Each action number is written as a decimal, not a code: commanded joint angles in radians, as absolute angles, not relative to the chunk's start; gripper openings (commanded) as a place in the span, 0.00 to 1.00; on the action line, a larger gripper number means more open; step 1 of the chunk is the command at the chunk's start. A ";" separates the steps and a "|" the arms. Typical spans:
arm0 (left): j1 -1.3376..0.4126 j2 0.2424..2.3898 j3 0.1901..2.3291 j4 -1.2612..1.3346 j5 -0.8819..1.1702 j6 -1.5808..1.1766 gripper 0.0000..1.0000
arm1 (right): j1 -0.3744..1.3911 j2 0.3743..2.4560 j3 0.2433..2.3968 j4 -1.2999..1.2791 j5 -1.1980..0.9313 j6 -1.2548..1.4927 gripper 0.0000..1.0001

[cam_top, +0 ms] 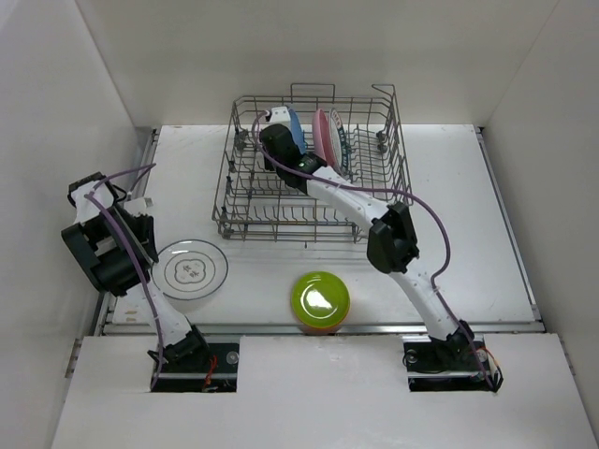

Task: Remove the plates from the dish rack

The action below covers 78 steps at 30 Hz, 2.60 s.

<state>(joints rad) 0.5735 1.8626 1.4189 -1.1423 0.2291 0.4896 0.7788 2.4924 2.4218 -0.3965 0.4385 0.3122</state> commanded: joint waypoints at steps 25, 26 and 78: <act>0.578 1.700 1.638 -1.298 0.305 0.411 0.42 | 0.946 2.077 2.308 -0.153 0.205 -0.090 0.00; 0.578 1.691 1.638 -1.298 0.314 0.391 0.42 | 0.963 2.039 2.281 -0.164 0.140 -0.116 0.00; 0.135 1.606 1.893 -1.466 0.689 0.319 0.37 | 1.463 1.994 1.592 0.319 1.209 -1.042 0.00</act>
<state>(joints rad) 0.1440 1.6192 1.9106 -1.3380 0.7273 0.2932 1.4548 2.0006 1.5532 0.2340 1.1679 -1.0309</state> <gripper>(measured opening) 0.403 0.124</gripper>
